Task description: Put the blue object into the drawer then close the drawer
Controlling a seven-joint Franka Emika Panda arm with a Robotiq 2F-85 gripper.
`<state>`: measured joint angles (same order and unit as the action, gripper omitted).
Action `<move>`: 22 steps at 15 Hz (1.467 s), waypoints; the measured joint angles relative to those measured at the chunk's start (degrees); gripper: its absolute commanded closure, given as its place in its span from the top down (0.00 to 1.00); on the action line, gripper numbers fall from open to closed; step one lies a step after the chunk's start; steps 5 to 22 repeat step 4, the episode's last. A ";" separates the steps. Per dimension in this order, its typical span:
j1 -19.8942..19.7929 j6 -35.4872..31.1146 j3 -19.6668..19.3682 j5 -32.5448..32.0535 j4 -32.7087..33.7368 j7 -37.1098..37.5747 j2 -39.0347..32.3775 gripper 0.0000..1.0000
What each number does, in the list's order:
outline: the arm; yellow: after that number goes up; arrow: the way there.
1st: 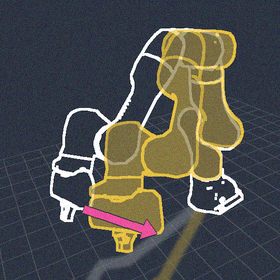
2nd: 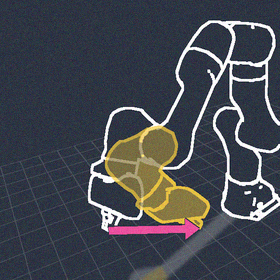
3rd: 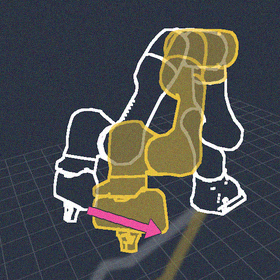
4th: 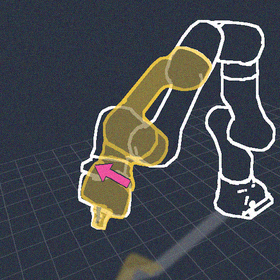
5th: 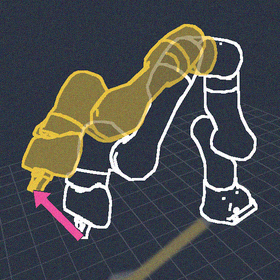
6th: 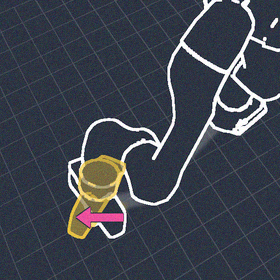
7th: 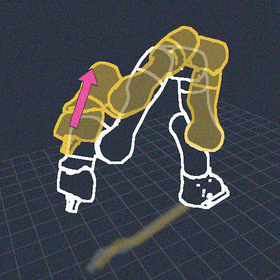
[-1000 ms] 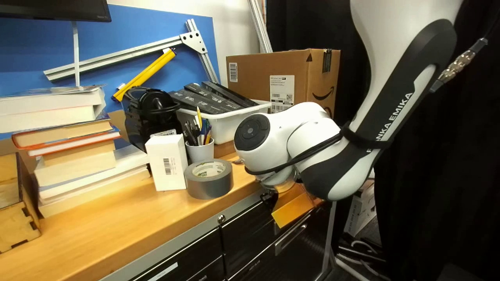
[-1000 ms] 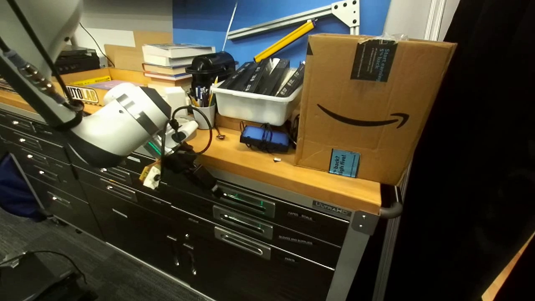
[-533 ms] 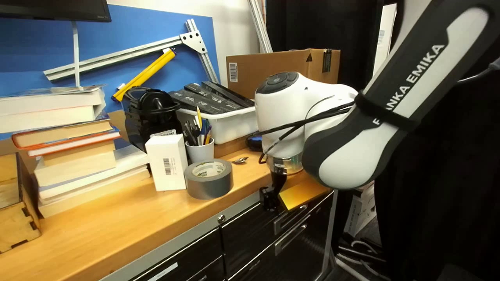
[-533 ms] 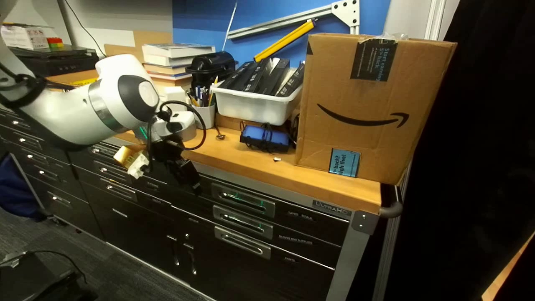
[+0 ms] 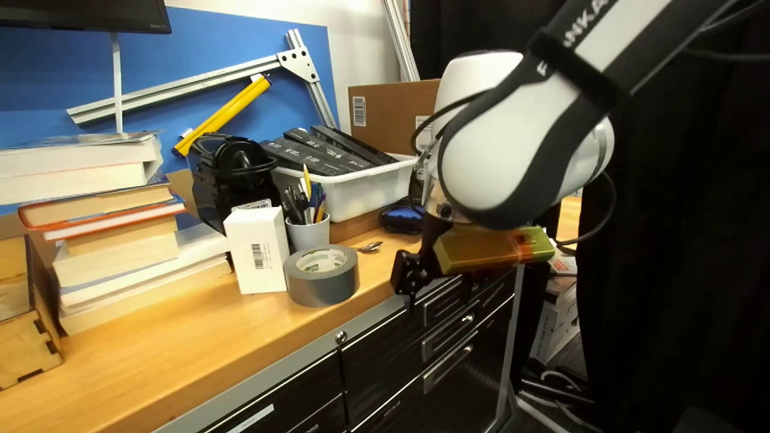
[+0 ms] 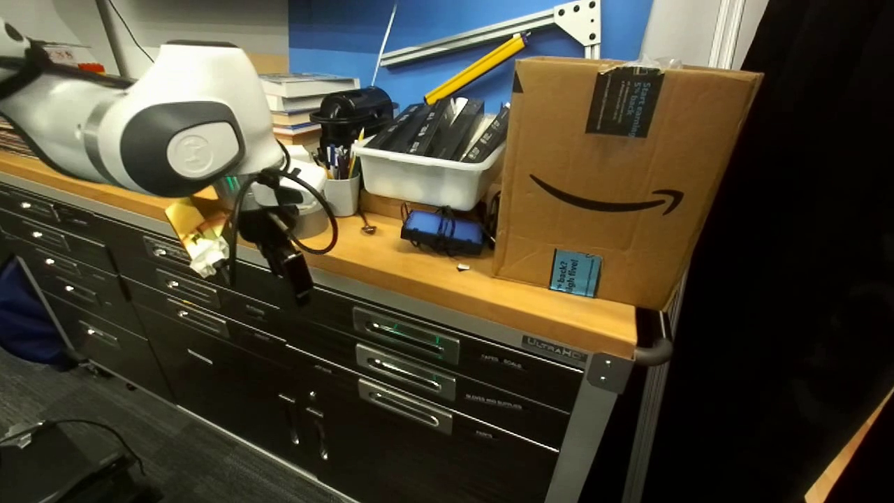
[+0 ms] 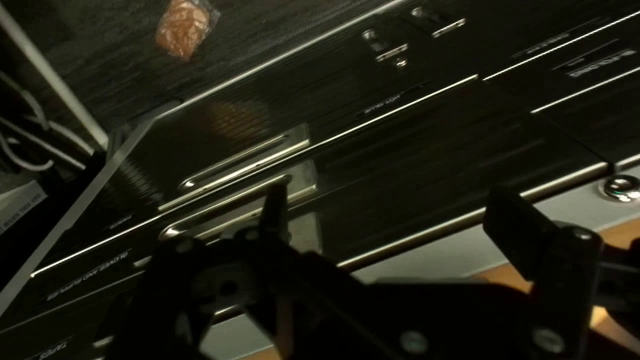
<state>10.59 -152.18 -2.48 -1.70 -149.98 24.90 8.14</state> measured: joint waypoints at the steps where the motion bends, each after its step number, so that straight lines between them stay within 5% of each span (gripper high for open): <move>1: 0.84 4.02 -0.72 4.59 0.66 -1.59 2.54 1.00; 4: -2.01 16.91 0.53 9.62 3.15 -1.77 10.68 1.00; 22: -2.01 16.91 0.53 9.62 3.15 -1.77 10.68 1.00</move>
